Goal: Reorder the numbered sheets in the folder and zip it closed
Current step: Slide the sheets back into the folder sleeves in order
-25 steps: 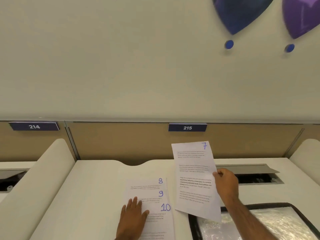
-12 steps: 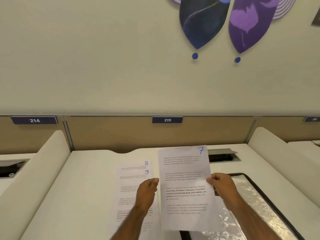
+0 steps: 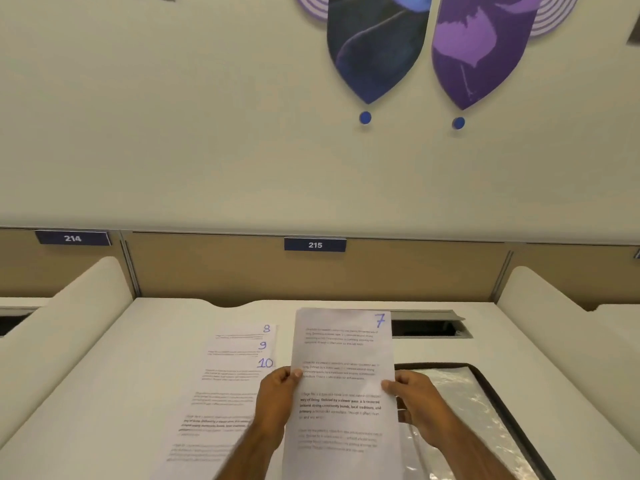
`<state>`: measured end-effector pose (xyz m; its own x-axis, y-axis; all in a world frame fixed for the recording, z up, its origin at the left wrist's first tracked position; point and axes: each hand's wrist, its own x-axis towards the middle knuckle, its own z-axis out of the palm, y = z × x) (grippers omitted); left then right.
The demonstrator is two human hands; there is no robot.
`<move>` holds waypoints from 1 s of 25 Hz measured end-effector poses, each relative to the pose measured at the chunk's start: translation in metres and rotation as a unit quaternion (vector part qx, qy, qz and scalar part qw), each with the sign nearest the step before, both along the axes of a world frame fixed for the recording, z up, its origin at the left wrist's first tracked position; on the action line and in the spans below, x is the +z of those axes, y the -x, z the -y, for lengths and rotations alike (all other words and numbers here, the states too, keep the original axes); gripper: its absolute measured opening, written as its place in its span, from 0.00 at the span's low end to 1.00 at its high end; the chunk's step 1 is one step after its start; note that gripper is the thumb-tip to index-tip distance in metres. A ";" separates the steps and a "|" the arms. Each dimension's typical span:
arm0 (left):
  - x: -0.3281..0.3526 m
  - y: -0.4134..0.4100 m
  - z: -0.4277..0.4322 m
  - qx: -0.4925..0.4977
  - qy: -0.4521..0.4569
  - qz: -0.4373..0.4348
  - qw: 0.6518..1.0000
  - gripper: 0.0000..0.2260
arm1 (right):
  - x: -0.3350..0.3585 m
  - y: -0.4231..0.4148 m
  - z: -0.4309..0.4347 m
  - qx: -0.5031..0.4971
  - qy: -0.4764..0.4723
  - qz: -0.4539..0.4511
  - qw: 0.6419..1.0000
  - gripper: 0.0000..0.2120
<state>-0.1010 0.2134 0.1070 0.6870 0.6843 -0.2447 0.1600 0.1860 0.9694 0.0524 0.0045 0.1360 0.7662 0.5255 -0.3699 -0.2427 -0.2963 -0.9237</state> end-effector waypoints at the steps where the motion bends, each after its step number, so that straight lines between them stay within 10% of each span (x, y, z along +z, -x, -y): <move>1: 0.001 -0.017 0.014 0.009 -0.009 -0.007 1.000 0.09 | -0.002 -0.017 0.014 0.010 0.004 0.001 1.000 0.07; 25: -0.032 -0.255 0.134 0.110 -0.106 -0.080 0.985 0.08 | -0.020 -0.307 0.127 -0.020 -0.035 -0.001 0.999 0.05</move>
